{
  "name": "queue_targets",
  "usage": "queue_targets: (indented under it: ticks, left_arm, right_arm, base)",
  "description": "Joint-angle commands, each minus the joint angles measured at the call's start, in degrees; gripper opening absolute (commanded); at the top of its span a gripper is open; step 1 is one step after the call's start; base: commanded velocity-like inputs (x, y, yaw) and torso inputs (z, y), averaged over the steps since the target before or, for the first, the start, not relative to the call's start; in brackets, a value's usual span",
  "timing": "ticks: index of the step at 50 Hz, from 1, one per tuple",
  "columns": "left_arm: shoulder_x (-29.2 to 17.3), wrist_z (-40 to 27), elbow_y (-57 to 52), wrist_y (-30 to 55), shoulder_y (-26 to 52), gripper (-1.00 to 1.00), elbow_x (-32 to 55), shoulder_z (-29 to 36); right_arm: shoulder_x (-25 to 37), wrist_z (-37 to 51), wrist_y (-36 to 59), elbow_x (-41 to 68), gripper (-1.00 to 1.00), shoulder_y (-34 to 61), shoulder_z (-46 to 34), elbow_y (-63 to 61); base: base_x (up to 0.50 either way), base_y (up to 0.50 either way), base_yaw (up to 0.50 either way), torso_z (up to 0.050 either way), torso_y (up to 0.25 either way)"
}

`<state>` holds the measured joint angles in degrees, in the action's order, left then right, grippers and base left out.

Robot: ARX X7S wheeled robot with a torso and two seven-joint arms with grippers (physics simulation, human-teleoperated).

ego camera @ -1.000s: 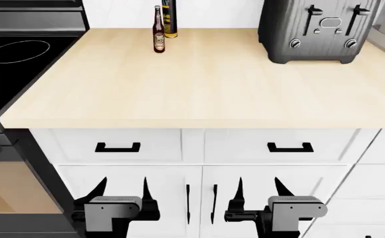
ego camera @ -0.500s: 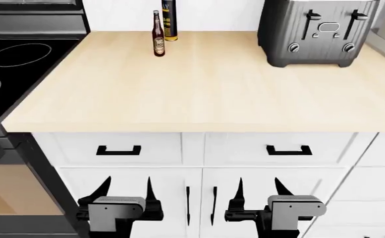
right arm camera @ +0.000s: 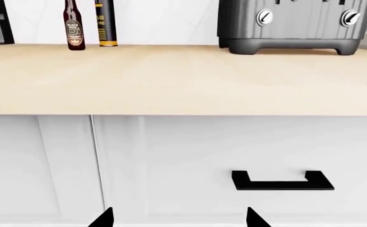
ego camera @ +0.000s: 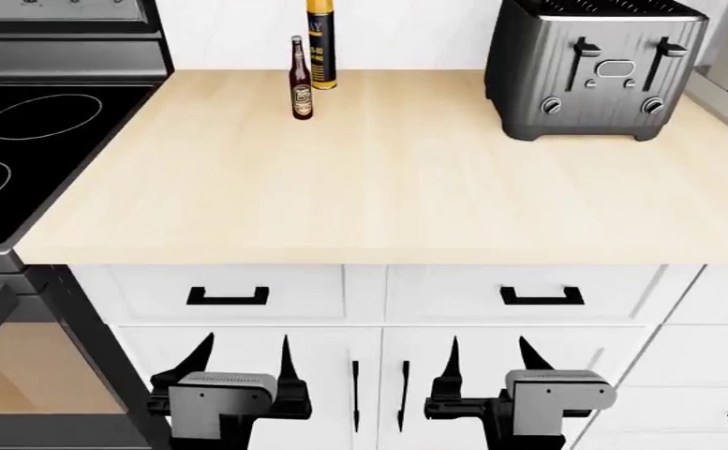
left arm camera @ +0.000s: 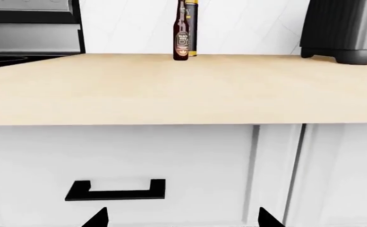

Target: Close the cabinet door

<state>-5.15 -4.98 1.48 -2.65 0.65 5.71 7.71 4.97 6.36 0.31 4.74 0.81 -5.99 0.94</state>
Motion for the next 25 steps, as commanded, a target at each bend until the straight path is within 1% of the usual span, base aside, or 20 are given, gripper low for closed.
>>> queue_targets:
  ticks: [1, 16, 22, 25]
  left_arm:
    - [-0.8, -0.4, -0.1, 0.0, -0.1, 1.00, 1.2, 0.9]
    - [-1.6, -0.8, 0.1, 0.8, 0.0, 1.00, 2.6, 1.9]
    - [-1.8, -1.4, -0.2, -0.7, -0.4, 1.00, 2.4, 2.2]
    - [-1.9, -1.5, -0.3, -1.1, -0.5, 1.00, 2.5, 2.4]
  right_arm:
    - [0.7, 0.9, -0.4, 0.7, 1.00, 0.1, -0.9, 0.5]
    - [1.4, 1.7, -0.7, 1.5, 1.00, 0.1, -2.0, 0.6]
    - [1.7, 2.8, -1.3, 0.4, 1.00, 0.4, -2.6, 1.2]
    - [1.9, 3.2, -1.7, 0.0, 1.00, 0.3, -3.0, 1.3]
  base:
    - [0.00, 0.00, 0.00, 0.050, 0.000]
    - [0.00, 0.00, 0.00, 0.050, 0.001]
    - [0.00, 0.04, 0.00, 0.000, 0.000]
    - [0.00, 0.50, 0.00, 0.000, 0.000]
